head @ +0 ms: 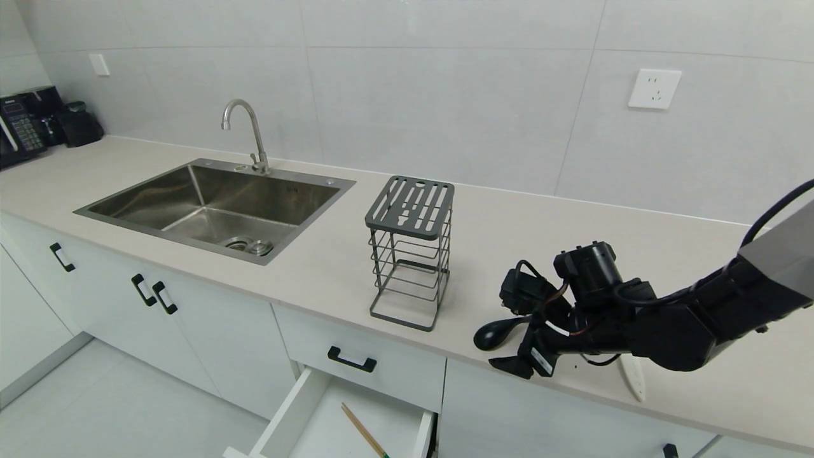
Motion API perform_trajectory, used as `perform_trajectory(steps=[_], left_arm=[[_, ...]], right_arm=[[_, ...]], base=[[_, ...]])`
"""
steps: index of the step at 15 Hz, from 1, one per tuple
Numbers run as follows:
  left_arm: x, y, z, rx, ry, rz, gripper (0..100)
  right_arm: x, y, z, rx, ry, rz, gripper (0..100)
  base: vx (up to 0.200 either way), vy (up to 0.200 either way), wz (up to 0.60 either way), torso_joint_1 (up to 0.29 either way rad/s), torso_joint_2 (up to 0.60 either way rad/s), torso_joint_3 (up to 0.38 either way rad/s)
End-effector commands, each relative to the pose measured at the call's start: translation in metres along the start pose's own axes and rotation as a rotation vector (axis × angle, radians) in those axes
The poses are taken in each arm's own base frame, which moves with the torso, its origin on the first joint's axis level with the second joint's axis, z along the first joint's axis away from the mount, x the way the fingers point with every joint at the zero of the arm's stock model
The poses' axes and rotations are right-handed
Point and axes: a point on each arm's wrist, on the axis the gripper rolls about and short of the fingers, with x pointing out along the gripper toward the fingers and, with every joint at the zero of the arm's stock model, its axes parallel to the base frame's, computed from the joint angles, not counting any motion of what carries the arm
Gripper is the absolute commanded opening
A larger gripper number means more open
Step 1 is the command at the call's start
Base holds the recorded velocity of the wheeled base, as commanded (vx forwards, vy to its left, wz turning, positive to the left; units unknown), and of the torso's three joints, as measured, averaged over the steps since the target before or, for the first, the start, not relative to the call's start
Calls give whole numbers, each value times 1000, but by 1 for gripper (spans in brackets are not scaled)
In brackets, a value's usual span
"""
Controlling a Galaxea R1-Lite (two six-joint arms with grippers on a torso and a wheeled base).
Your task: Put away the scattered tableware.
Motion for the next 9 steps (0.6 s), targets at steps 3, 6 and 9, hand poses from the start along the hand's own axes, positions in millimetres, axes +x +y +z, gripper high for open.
perform_trajectory(steps=[3,6,9], left_arm=[[0,0,0,0,1,0,100],[0,0,0,0,1,0,100],[0,0,0,0,1,0,100]], right_arm=[[3,0,-2,60,5,-6,100],[5,-13,-15,114,24,-41,100],[6,-15,-28,142,29,-57,100]], base=[[0,0,0,0,0,0],[0,0,0,0,0,0],[0,0,0,0,0,0]])
